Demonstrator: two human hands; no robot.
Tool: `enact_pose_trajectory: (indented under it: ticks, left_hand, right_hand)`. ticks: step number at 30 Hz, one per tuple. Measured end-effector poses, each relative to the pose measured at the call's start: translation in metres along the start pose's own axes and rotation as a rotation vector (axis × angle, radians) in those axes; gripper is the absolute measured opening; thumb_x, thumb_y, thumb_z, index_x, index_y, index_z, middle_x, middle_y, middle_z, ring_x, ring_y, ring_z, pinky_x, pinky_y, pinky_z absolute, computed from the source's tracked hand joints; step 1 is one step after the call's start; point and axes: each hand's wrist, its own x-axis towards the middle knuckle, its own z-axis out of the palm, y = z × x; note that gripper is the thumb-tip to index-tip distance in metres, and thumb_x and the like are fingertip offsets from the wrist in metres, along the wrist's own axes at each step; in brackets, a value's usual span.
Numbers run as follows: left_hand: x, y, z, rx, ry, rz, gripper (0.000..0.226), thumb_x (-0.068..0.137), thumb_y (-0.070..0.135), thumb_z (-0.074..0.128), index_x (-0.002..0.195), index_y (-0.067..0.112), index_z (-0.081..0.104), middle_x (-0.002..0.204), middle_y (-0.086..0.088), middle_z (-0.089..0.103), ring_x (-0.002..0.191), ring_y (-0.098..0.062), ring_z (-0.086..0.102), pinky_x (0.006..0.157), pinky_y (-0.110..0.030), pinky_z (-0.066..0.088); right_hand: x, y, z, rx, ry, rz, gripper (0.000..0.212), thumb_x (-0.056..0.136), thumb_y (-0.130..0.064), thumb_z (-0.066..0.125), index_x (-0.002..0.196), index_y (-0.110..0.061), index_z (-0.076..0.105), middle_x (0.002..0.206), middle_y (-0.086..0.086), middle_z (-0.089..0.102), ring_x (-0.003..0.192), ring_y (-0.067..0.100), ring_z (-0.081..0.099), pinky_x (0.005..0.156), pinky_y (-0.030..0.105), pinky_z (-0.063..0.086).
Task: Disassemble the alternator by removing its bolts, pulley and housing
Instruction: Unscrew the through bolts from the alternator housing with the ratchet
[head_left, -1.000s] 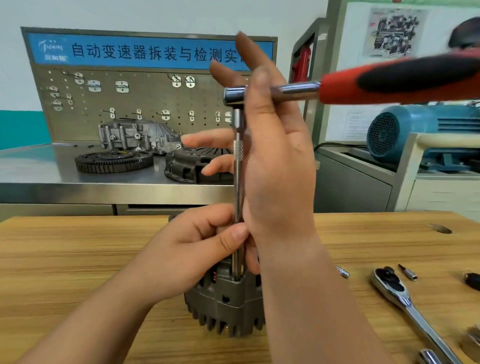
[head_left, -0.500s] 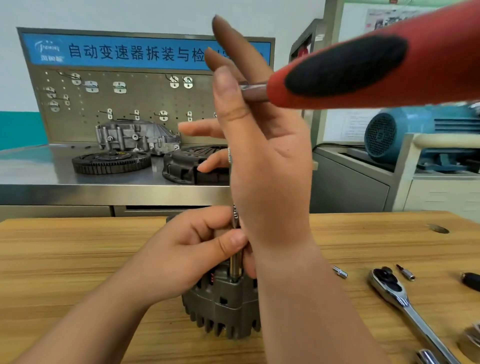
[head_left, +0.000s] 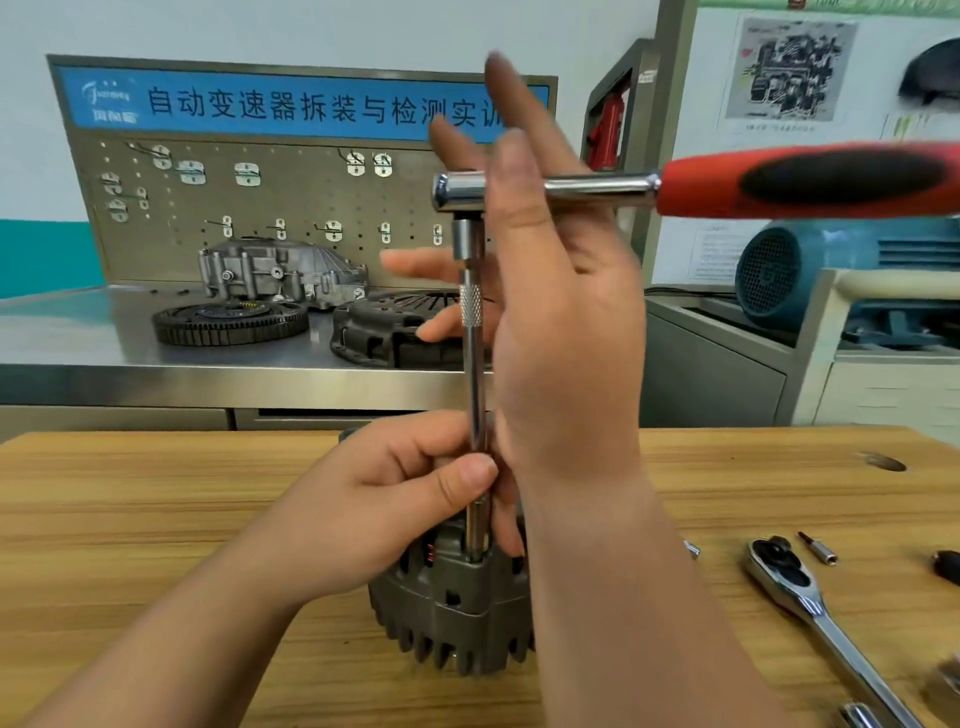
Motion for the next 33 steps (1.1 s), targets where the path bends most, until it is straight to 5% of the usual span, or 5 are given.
enact_pose_trajectory:
  ticks: [4, 15, 24, 29, 33]
  left_hand:
    - [0.0002, 0.0001, 0.0011, 0.01, 0.018, -0.015, 0.041, 0.087, 0.048, 0.06, 0.095, 0.008, 0.063, 0.088, -0.008, 0.072, 0.081, -0.01, 0.069, 0.075, -0.018, 0.053]
    - [-0.0009, -0.0002, 0.0, -0.022, 0.017, -0.021, 0.056, 0.086, 0.05, 0.06, 0.105, -0.003, 0.059, 0.091, -0.022, 0.07, 0.083, -0.02, 0.07, 0.075, -0.024, 0.055]
    - [-0.0002, -0.0019, 0.0019, 0.026, 0.059, -0.025, 0.035, 0.086, 0.045, 0.063, 0.095, 0.01, 0.065, 0.087, -0.006, 0.074, 0.08, -0.01, 0.071, 0.072, -0.017, 0.053]
    - [-0.0005, -0.0006, 0.002, -0.007, 0.057, -0.034, 0.053, 0.087, 0.051, 0.059, 0.106, 0.001, 0.061, 0.095, -0.024, 0.069, 0.087, -0.034, 0.069, 0.077, -0.028, 0.057]
    - [-0.0006, -0.0013, 0.0002, -0.006, 0.051, -0.039, 0.048, 0.087, 0.046, 0.061, 0.103, 0.001, 0.061, 0.089, -0.013, 0.073, 0.081, -0.021, 0.07, 0.073, -0.026, 0.056]
  right_hand:
    - [0.0002, 0.0007, 0.0013, -0.09, -0.059, -0.141, 0.035, 0.095, -0.002, 0.049, 0.13, 0.003, 0.054, 0.113, -0.003, 0.057, 0.071, 0.053, 0.056, 0.043, 0.028, 0.045]
    - [0.0013, 0.0035, -0.005, 0.175, -0.01, 0.288, 0.044, 0.103, -0.044, 0.027, 0.126, -0.017, 0.052, 0.113, 0.01, 0.07, 0.056, 0.02, 0.067, 0.041, 0.02, 0.046]
    - [-0.0006, 0.0001, 0.0028, -0.113, -0.061, -0.113, 0.032, 0.096, -0.006, 0.051, 0.127, -0.003, 0.057, 0.097, -0.004, 0.062, 0.082, 0.035, 0.066, 0.058, 0.015, 0.049]
    - [-0.0011, 0.0017, -0.0003, 0.085, -0.043, 0.108, 0.04, 0.101, -0.033, 0.035, 0.136, -0.017, 0.048, 0.13, 0.006, 0.062, 0.063, 0.021, 0.069, 0.043, 0.02, 0.047]
    - [0.0013, 0.0021, -0.0037, 0.186, -0.012, 0.258, 0.043, 0.104, -0.043, 0.026, 0.129, -0.017, 0.05, 0.113, 0.007, 0.071, 0.057, 0.021, 0.068, 0.04, 0.019, 0.046]
